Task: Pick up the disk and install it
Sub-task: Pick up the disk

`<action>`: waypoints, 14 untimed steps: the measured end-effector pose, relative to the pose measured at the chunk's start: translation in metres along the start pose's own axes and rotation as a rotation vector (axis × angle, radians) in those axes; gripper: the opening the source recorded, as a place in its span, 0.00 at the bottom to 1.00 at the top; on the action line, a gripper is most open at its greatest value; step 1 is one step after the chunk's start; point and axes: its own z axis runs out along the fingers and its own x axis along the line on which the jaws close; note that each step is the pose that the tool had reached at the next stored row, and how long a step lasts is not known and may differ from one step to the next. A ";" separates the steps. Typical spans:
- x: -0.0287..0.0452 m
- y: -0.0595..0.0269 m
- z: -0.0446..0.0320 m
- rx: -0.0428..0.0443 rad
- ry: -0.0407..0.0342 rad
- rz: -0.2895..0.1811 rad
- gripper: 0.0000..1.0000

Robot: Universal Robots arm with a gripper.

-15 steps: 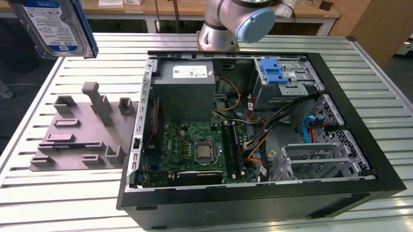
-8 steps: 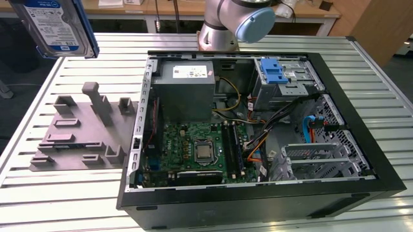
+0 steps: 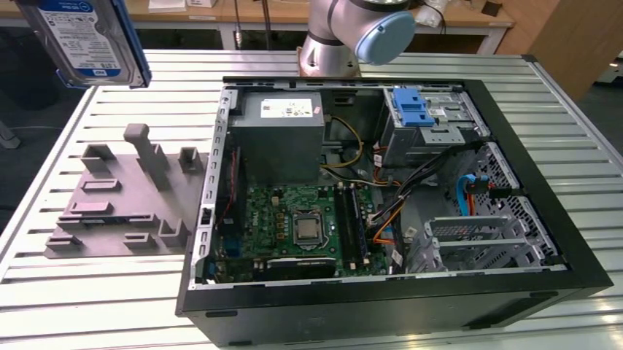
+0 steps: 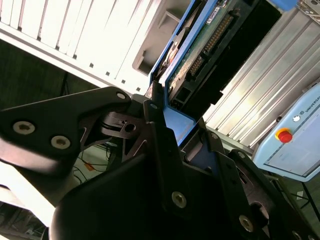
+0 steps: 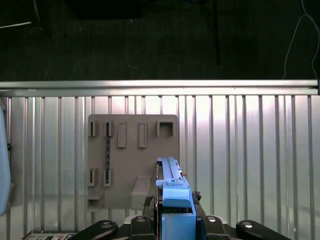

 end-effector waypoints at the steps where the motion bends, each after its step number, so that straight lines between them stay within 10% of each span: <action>1: 0.0000 -0.0002 0.0000 0.0000 0.0000 0.000 0.36; 14: -0.0001 -0.0030 -0.0001 0.0000 0.0000 0.000 0.36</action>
